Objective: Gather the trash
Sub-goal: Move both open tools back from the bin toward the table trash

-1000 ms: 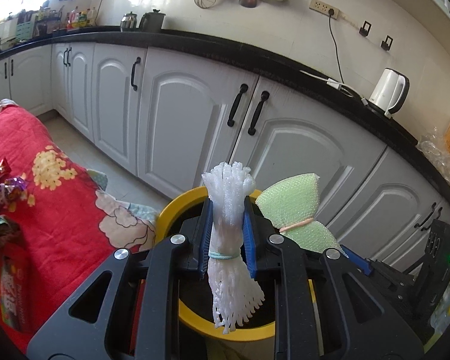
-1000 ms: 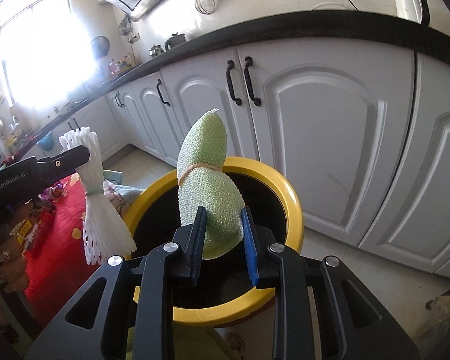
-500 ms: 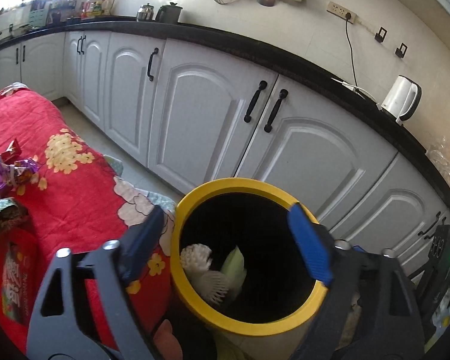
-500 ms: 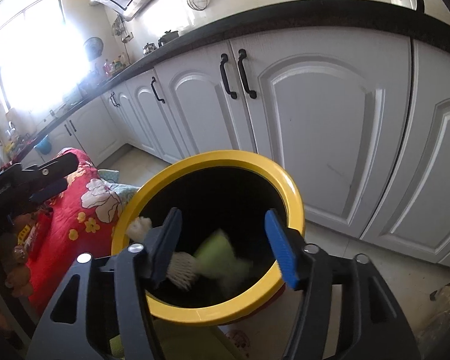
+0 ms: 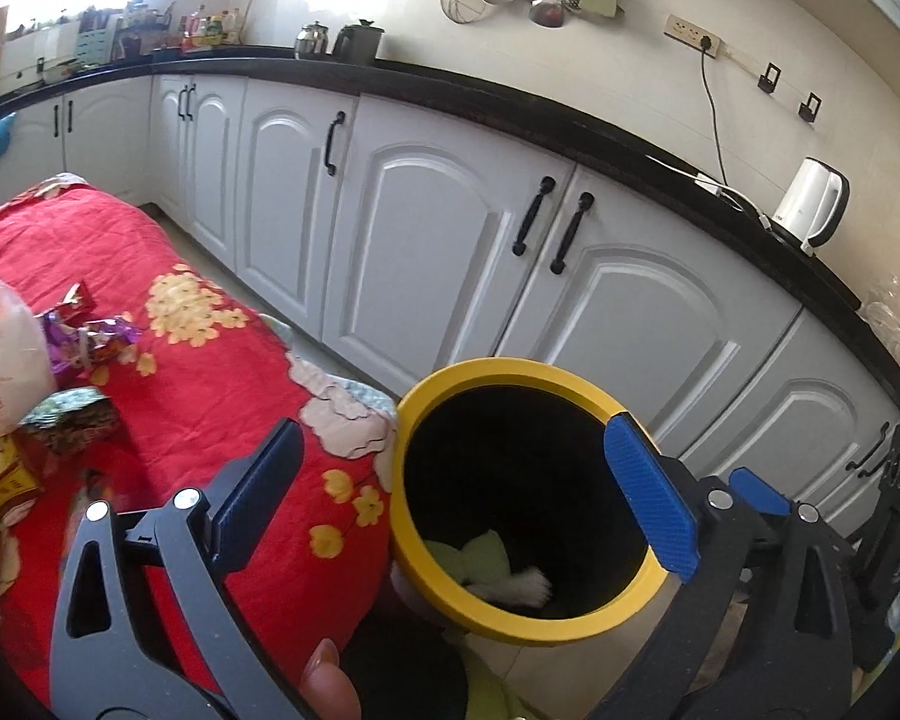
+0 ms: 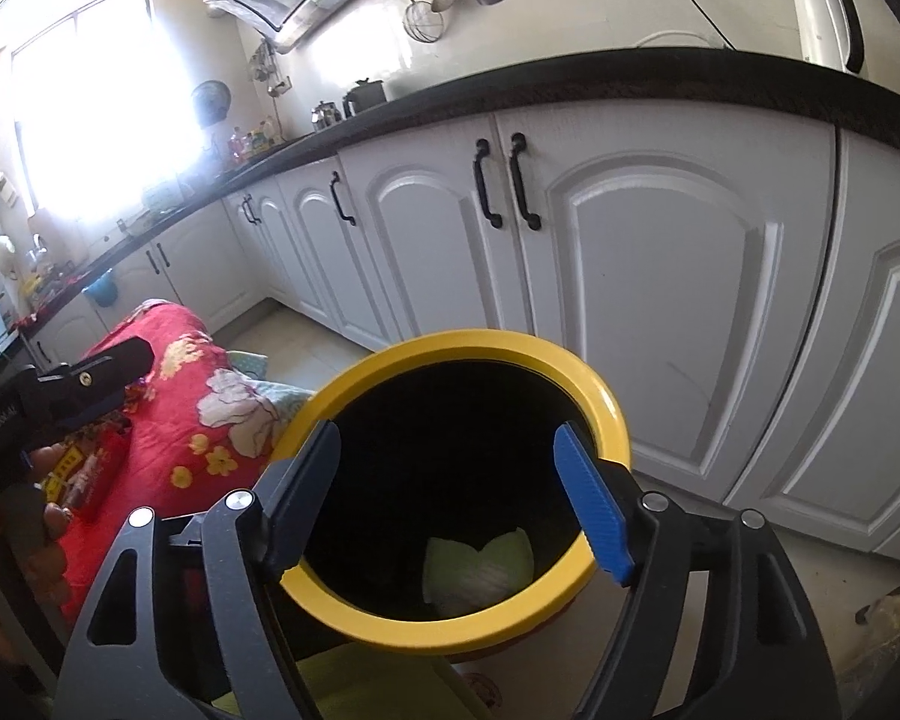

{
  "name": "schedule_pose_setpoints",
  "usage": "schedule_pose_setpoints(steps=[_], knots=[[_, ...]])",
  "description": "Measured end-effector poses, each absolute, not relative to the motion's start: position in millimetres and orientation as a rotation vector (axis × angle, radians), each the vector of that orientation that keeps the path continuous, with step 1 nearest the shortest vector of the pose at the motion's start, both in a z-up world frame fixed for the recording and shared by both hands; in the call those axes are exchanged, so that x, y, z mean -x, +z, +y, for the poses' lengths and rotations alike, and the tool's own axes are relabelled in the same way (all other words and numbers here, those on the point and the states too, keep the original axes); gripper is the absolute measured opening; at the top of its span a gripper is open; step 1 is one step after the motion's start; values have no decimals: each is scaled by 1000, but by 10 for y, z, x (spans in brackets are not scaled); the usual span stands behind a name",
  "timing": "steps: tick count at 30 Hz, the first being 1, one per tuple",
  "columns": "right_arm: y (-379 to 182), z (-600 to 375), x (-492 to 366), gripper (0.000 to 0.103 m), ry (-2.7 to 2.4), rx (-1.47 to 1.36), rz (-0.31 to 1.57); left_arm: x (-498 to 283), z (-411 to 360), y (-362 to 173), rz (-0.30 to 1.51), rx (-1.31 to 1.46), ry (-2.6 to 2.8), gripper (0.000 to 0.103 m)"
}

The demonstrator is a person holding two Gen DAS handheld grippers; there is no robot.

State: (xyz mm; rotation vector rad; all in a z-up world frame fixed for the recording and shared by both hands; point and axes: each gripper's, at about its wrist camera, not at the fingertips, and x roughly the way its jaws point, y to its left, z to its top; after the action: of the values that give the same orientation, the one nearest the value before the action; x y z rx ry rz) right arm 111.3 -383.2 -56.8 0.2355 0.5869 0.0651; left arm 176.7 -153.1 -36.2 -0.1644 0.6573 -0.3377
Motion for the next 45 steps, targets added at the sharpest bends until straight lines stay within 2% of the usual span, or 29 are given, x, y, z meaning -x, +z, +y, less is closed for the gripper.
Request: schedule_pose_setpoints(steps=[31, 45], knots=[[-191, -2592, -1066, 81, 333, -126, 571, -1324, -353, 99, 534, 184, -125, 92], [-119, -1911, -1092, 82, 443, -74, 583, -1154, 168, 137, 514, 183, -32, 92]])
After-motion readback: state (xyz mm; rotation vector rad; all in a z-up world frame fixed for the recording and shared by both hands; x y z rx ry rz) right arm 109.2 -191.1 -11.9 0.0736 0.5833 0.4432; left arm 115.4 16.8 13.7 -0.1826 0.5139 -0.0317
